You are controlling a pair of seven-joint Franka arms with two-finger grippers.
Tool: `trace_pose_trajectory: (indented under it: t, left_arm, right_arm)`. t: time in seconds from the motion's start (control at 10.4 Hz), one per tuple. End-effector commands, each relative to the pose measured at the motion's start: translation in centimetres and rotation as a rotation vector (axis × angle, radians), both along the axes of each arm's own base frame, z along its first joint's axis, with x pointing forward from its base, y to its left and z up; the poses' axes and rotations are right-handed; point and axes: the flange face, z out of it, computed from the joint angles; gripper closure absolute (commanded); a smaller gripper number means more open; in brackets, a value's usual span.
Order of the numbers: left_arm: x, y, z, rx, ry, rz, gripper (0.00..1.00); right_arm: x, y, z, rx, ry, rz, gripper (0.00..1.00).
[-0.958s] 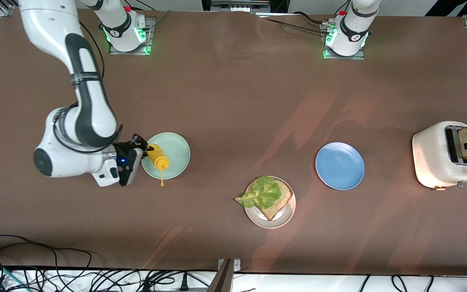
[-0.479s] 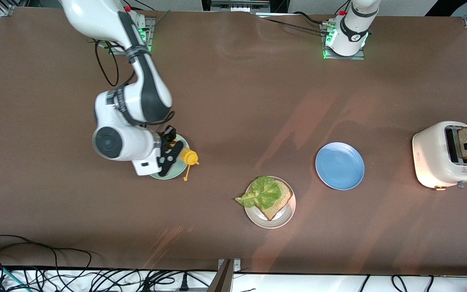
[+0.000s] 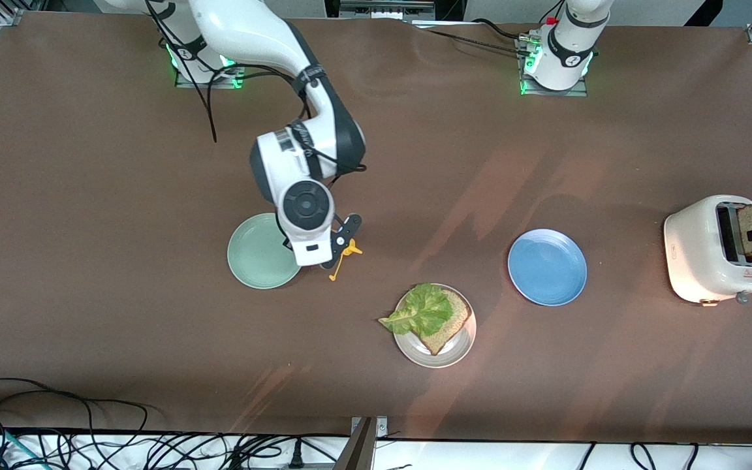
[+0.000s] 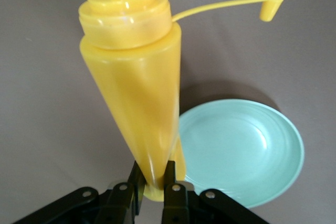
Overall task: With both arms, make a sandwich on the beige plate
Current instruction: 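Carry the bottle over the beige plate while the left gripper reaches the toaster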
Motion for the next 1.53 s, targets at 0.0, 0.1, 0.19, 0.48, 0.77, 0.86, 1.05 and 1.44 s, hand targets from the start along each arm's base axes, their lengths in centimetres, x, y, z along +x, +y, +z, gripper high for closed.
trace_pose_trajectory:
  t: [0.0, 0.1, 0.19, 0.48, 0.77, 0.86, 1.05, 1.44]
  left_arm:
    - [0.1, 0.1, 0.5, 0.033, 0.001, -0.026, 0.02]
    - [-0.1, 0.4, 0.5, 0.032, 0.002, -0.025, 0.02]
    - [-0.1, 0.5, 0.2, 0.031, 0.006, -0.024, 0.03]
    - [-0.2, 0.7, -0.6, 0.040, 0.022, -0.030, 0.08]
    - [-1.0, 1.4, -2.2, 0.041, 0.061, -0.028, 0.36]
    - [-1.1, 1.6, -2.2, 0.040, 0.064, -0.023, 0.55]
    - [-1.1, 1.6, -2.2, 0.041, 0.063, -0.021, 0.90]
    - [-1.3, 1.8, -0.5, 0.046, 0.069, -0.032, 1.00]
  right_arm:
    - [-0.4, 2.9, -0.6, -0.148, -0.059, 0.064, 1.00]
    - [-0.7, 3.4, -0.6, -0.158, -0.068, 0.073, 1.00]
    - [-1.0, 3.8, -1.2, -0.189, -0.080, 0.090, 1.00]
    - [-1.4, 6.1, -2.7, -0.215, -0.143, 0.148, 1.00]
    - [0.9, 8.9, -4.0, -0.091, -0.372, 0.234, 1.00]
    - [1.8, 8.9, -4.6, -0.050, -0.412, 0.231, 1.00]
    - [2.6, 8.7, -6.1, -0.020, -0.444, 0.230, 1.00]
    - [3.4, 7.3, -6.6, -0.075, -0.445, 0.263, 1.00]
